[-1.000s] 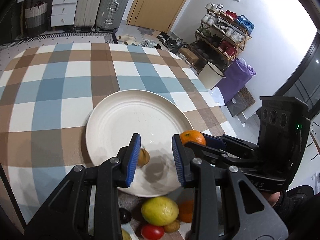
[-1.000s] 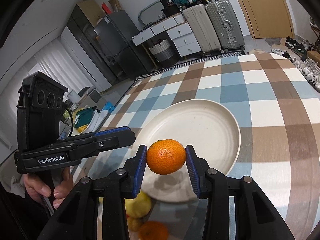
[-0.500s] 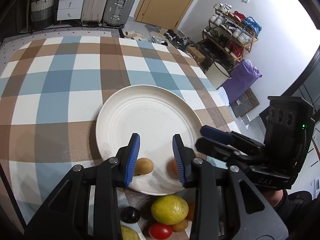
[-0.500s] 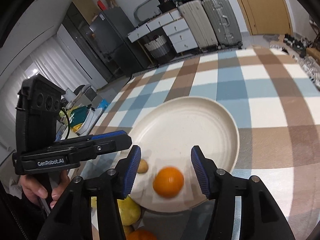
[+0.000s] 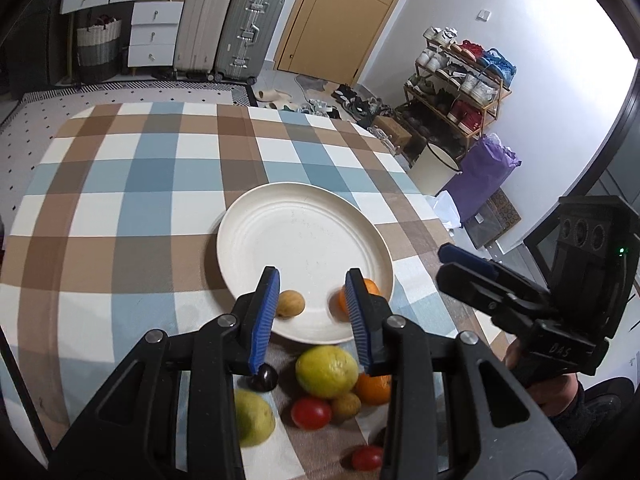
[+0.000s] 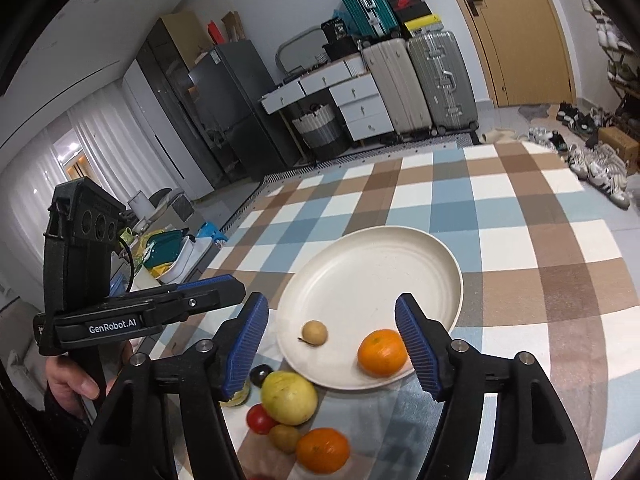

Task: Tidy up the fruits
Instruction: 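Carry kiwi and orange onto the white plate and open both tools, then withdraw both tools from the plate back toward the remaining fruits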

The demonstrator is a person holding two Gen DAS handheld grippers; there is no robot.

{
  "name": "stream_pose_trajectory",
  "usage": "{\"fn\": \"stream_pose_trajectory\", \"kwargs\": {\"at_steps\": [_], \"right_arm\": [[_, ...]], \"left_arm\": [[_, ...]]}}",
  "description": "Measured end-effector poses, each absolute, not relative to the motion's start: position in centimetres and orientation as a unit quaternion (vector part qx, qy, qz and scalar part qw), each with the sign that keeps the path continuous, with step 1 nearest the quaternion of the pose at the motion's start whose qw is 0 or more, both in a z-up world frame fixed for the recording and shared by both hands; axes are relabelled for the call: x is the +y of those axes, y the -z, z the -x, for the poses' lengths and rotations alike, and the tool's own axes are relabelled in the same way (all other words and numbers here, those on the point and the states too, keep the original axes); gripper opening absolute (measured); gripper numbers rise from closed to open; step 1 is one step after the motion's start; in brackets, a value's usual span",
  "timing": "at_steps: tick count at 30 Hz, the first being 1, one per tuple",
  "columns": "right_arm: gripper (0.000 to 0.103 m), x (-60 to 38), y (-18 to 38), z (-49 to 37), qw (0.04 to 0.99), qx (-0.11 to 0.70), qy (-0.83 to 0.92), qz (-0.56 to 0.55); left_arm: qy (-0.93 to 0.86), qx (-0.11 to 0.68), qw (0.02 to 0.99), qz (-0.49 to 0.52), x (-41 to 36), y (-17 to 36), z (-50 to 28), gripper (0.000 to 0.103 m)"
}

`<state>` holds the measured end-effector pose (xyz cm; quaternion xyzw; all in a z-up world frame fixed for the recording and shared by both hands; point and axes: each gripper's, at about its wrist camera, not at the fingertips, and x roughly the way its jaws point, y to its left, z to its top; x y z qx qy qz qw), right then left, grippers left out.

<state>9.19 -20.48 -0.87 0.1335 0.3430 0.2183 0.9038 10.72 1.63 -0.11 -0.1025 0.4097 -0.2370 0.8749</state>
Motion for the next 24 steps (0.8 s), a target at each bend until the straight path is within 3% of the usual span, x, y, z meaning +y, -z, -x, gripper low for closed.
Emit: {"fn": "stream_pose_trajectory", "kwargs": {"at_steps": [5, 13, 17, 19, 21, 24], "right_arm": [[0.068, -19.8, -0.6, -7.1, 0.914, 0.321, -0.217, -0.121], [0.082, -19.1, -1.8, -4.1, 0.929, 0.288, -0.209, -0.099], [0.082, -18.6, -1.6, -2.9, 0.931, 0.287, -0.207, -0.092], [0.087, -18.5, -1.5, -2.3, 0.931, 0.286, -0.206, -0.090], [0.098, -18.2, -1.4, -1.5, 0.936, 0.278, -0.200, -0.080], [0.102, -17.8, -1.0, -0.3, 0.945, 0.265, -0.182, -0.058]], "left_arm": [[0.226, 0.395, 0.884, 0.103, 2.8, -0.8, -8.1, 0.041], [0.218, 0.371, 0.897, 0.096, 4.0, -1.9, -3.8, 0.058], [0.198, 0.357, 0.908, 0.090, 4.5, -2.1, -2.0, 0.078], [0.196, 0.345, 0.914, 0.087, 4.8, -1.9, -1.5, 0.080], [0.188, 0.341, 0.918, 0.079, 5.0, -1.4, -1.0, 0.082], [0.182, 0.346, 0.917, 0.075, 5.4, -0.1, -0.6, 0.085]]}}
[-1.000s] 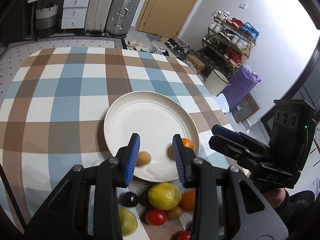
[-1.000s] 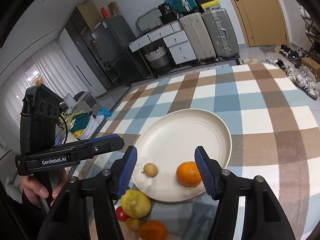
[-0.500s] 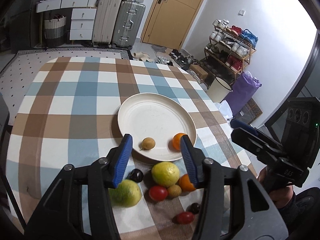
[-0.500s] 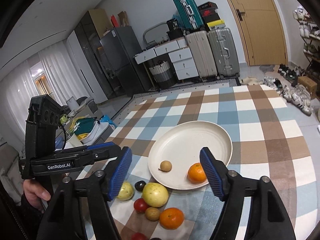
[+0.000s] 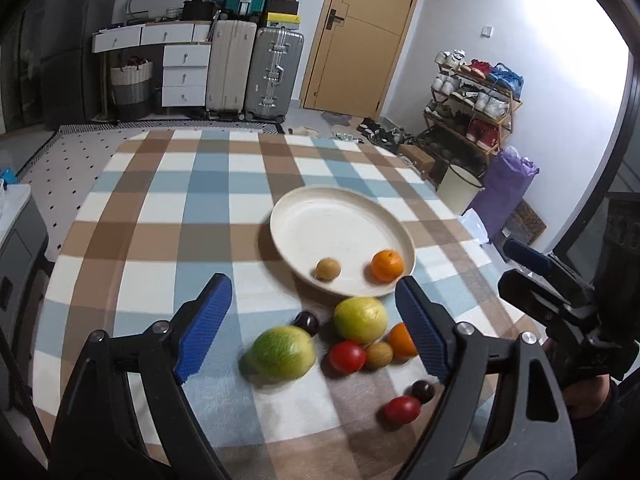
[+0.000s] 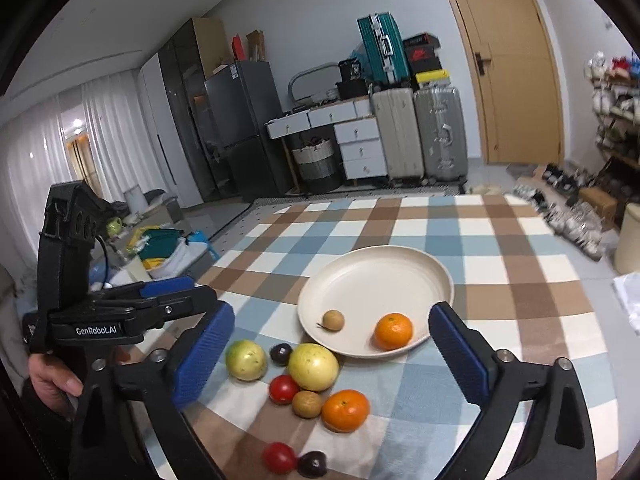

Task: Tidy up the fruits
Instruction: 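Withdraw both tools from the plate back toward the remaining fruits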

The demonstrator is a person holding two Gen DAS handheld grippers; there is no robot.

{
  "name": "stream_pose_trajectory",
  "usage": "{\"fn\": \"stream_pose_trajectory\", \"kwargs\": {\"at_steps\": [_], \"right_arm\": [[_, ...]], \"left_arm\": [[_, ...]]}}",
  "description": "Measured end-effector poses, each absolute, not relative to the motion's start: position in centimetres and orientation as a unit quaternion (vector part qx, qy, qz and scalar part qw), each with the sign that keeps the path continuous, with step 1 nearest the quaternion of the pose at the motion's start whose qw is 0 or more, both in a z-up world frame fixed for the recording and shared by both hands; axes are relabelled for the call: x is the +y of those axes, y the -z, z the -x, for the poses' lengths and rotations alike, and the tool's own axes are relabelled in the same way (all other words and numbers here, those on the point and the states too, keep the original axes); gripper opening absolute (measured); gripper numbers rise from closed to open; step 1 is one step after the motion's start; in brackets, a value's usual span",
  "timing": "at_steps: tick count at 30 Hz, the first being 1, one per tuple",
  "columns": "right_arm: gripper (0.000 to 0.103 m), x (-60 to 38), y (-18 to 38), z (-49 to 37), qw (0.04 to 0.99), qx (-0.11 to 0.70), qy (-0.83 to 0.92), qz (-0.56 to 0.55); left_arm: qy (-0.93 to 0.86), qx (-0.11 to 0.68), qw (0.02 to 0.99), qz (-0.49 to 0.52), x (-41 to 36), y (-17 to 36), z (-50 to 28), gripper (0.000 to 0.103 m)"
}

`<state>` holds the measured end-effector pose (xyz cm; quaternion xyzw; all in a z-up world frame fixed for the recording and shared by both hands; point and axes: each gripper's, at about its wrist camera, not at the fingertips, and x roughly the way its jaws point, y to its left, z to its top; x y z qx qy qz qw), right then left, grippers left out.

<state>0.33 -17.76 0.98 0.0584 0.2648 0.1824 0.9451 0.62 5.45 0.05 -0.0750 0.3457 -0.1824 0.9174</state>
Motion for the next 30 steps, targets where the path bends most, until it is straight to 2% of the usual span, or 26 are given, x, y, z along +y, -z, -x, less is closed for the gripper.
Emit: {"fn": "stream_pose_trajectory", "kwargs": {"at_steps": [1, 3, 5, 17, 30], "right_arm": [[0.102, -17.6, -0.7, -0.1, 0.946, 0.265, -0.177, -0.054], [0.102, -17.5, 0.2, 0.4, 0.945, 0.272, -0.173, -0.052], [0.102, -17.4, 1.0, 0.6, 0.943, 0.282, -0.168, -0.055], [0.102, -18.1, 4.0, 2.1, 0.944, 0.292, -0.145, -0.049], [0.102, -18.2, 4.2, 2.1, 0.944, 0.290, -0.146, -0.050]], "left_arm": [[0.180, 0.350, 0.916, 0.072, 5.5, 0.4, -0.4, 0.087], [0.165, 0.363, 0.915, 0.062, 5.4, 1.5, -0.4, 0.097], [0.160, 0.366, 0.915, 0.059, 5.4, 2.2, -0.2, 0.102], [0.151, 0.384, 0.910, 0.048, 4.8, 5.3, 0.7, 0.102], [0.145, 0.401, 0.903, 0.052, 5.0, 6.9, -0.5, 0.102]]}}
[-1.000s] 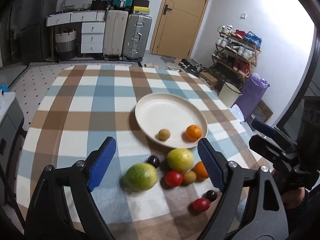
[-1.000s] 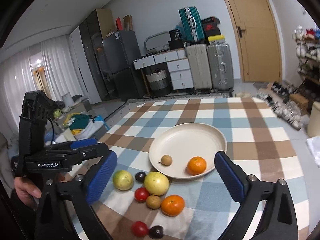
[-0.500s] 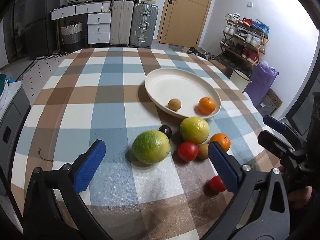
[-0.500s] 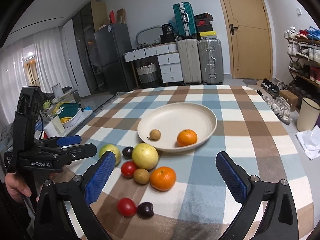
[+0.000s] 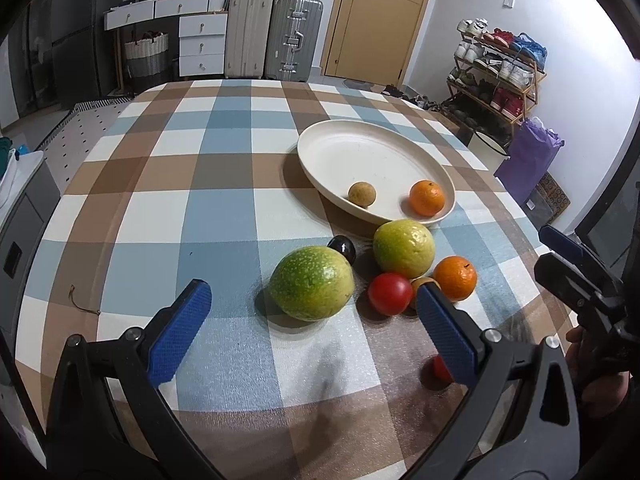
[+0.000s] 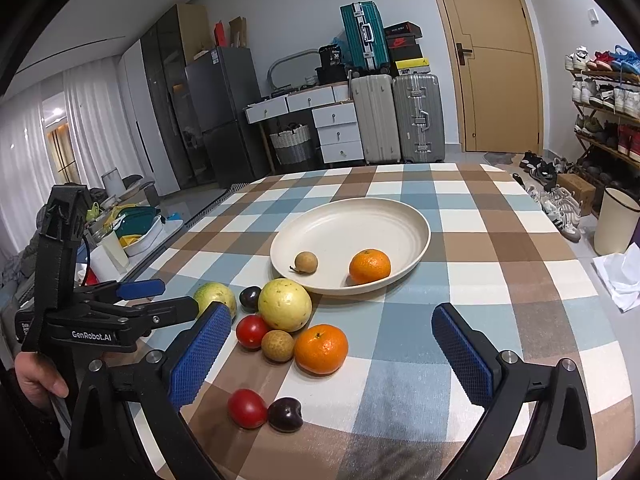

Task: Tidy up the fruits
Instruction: 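Withdraw both tools from the plate back toward the remaining fruits, then close the left tool on the green pomelo while the right tool grasps the pale yellow grapefruit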

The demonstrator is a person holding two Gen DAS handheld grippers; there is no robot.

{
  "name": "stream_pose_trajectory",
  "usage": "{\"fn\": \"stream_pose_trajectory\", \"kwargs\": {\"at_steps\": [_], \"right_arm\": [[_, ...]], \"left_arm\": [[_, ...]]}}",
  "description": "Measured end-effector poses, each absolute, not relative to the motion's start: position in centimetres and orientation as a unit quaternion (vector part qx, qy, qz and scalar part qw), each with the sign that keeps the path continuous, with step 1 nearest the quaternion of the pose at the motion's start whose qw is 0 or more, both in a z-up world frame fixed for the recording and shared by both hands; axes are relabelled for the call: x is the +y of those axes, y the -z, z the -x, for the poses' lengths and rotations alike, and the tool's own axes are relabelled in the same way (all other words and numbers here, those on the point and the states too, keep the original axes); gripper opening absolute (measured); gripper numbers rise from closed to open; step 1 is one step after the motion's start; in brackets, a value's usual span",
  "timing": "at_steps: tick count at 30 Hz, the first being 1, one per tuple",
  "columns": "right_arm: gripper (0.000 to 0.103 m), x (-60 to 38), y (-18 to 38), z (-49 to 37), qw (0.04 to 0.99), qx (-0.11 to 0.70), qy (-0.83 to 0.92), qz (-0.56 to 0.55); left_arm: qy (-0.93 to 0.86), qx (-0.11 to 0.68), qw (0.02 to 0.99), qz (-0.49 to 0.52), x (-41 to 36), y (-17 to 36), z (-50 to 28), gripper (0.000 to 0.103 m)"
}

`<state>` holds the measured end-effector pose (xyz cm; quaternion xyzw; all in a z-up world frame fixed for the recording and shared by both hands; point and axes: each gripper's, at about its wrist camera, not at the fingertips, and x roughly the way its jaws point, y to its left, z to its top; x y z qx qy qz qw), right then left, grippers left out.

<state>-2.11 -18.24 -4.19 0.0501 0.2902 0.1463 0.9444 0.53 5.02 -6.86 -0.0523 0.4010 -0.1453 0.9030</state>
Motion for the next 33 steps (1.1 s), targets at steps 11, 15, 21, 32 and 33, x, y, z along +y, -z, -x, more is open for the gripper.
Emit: {"fn": "stream_pose_trajectory", "kwargs": {"at_steps": [11, 15, 21, 32, 33], "right_arm": [[0.102, -18.3, 5.0, 0.9, 0.939, 0.304, -0.149, -0.053], [0.102, -18.4, 5.3, 0.4, 0.937, 0.311, -0.149, -0.058], [0.102, -18.6, 5.8, -0.3, 0.934, 0.318, -0.149, -0.063], [0.102, -18.2, 6.1, -1.7, 0.922, 0.339, -0.167, -0.081], [0.102, -18.0, 6.1, -1.9, 0.921, 0.341, -0.170, -0.083]], "left_arm": [[0.149, 0.421, 0.892, 0.073, 5.7, 8.6, -2.8, 0.102], [0.163, 0.427, 0.885, 0.088, 5.9, 9.3, -3.6, 0.102], [0.192, 0.430, 0.877, 0.096, 5.8, 10.0, -4.5, 0.082], [0.240, 0.432, 0.860, 0.125, 6.5, 11.0, -5.1, 0.053], [0.242, 0.432, 0.859, 0.128, 6.6, 10.9, -5.1, 0.053]]}}
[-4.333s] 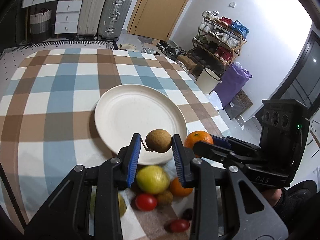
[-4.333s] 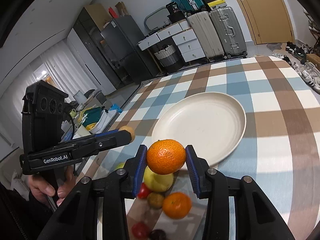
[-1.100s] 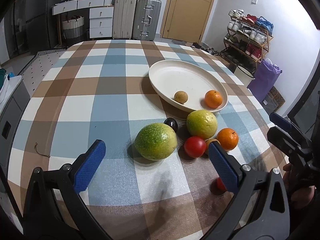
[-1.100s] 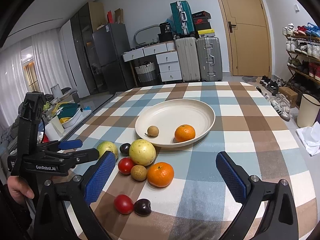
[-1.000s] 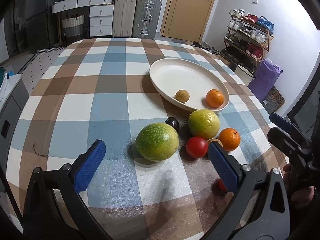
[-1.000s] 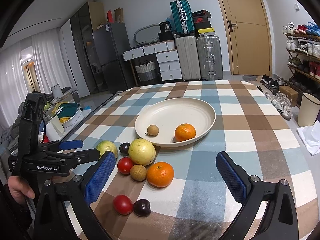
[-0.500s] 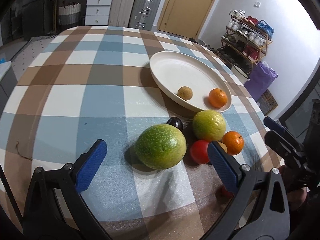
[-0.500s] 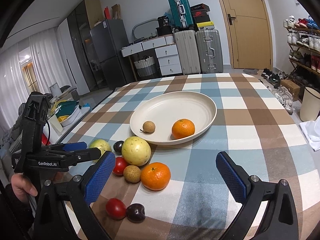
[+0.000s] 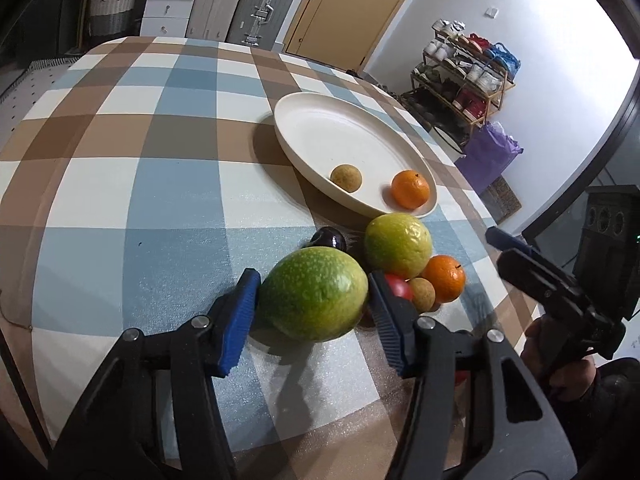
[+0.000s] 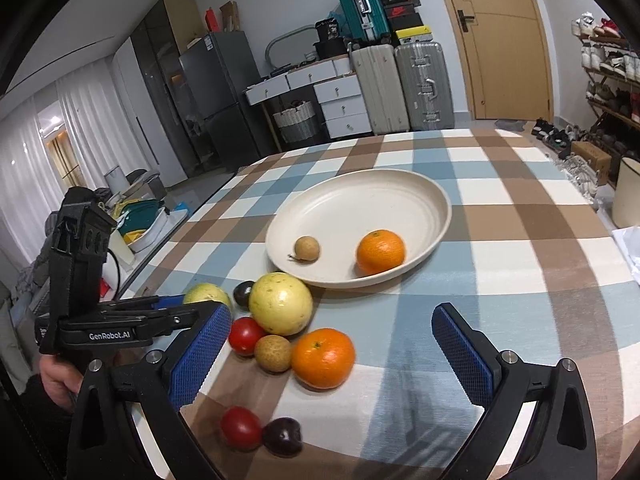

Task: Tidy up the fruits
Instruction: 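Close the left tool on the green pomelo while the right tool grasps the pale yellow grapefruit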

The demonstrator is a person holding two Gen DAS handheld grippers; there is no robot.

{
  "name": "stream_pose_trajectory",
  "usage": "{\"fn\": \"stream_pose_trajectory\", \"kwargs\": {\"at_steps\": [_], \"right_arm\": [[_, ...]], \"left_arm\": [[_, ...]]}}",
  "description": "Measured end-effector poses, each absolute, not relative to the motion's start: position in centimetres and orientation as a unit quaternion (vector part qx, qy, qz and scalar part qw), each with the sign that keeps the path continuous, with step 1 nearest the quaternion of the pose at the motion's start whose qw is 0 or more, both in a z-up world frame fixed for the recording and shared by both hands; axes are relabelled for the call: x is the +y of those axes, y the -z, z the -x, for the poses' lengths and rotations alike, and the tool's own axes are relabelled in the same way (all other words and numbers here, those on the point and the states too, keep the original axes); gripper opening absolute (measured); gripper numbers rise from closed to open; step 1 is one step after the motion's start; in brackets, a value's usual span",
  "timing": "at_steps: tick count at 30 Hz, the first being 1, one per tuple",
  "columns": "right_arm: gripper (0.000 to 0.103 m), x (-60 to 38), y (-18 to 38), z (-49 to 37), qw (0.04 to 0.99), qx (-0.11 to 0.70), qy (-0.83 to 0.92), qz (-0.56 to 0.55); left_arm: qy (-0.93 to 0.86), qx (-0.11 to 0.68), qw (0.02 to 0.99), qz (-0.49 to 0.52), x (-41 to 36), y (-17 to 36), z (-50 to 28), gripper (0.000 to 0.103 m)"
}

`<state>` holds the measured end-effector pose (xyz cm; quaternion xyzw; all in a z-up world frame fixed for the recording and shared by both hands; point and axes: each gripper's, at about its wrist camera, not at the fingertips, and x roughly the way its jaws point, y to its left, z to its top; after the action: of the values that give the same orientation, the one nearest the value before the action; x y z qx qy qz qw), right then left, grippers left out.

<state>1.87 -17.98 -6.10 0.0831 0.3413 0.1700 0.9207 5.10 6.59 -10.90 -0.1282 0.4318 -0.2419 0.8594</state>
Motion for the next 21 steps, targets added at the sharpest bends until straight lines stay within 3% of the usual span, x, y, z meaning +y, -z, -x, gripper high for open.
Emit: {"fn": "stream_pose_trajectory", "kwargs": {"at_steps": [21], "right_arm": [[0.102, -13.7, 7.2, -6.0, 0.886, 0.416, -0.189, -0.078]], "left_arm": [[0.274, 0.414, 0.852, 0.169, 9.2, 10.3, -4.2, 0.053]]}}
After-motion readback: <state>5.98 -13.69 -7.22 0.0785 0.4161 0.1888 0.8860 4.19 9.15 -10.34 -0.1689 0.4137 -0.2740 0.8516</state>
